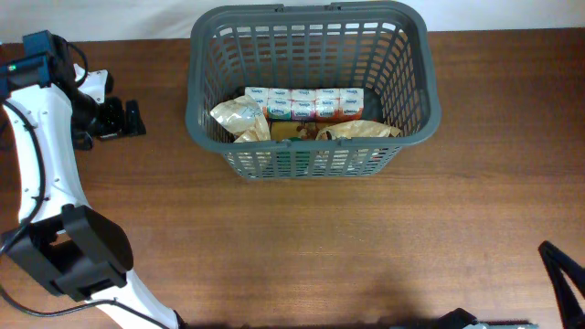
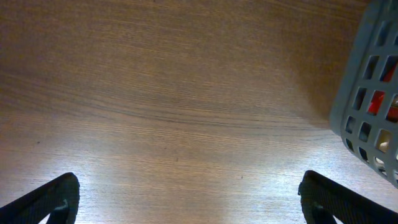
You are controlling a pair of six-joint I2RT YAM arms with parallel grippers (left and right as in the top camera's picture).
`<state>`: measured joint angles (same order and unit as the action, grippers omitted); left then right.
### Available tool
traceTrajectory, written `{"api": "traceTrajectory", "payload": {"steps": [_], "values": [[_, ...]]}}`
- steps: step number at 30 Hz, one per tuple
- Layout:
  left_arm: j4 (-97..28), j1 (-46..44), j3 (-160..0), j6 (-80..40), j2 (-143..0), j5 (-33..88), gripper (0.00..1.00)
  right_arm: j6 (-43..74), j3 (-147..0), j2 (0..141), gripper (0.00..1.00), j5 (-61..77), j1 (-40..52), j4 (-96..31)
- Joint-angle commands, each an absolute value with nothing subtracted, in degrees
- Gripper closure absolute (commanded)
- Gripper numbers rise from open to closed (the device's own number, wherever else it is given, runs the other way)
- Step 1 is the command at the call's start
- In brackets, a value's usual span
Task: Pack container
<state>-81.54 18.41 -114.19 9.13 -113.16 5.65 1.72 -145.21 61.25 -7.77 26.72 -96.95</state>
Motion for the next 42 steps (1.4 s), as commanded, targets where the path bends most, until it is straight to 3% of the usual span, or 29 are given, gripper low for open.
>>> {"api": "traceTrajectory", "payload": {"steps": [1, 12, 20, 27, 33, 42], "values": [[-81.43, 18.55, -113.86, 8.6, -113.56, 6.22, 0.01, 1.76, -144.92, 61.1, 0.01, -6.66, 26.98, -97.3], [-81.43, 18.55, -113.86, 8.6, -113.56, 6.22, 0.01, 1.78, -144.09, 60.71, 0.01, -21.04, 26.81, -97.3], [-81.41, 18.55, -113.86, 8.6, -113.56, 6.22, 0.01, 1.78, -132.7, 56.49, 0.01, -32.75, 18.83, -92.31], [-81.43, 18.55, -113.86, 8.6, -113.56, 6.22, 0.01, 2.02, -104.09, 42.96, 0.01, -31.77, 14.26, -69.52], [-81.41, 18.55, -113.86, 8.6, -113.56, 6.22, 0.01, 2.04, -71.33, 31.05, 0.01, -27.59, 10.98, -51.05], [-81.43, 18.55, -113.86, 8.6, -113.56, 6.22, 0.01, 2.04, -39.13, 21.02, 0.01, -20.67, 7.49, -45.58]]}}
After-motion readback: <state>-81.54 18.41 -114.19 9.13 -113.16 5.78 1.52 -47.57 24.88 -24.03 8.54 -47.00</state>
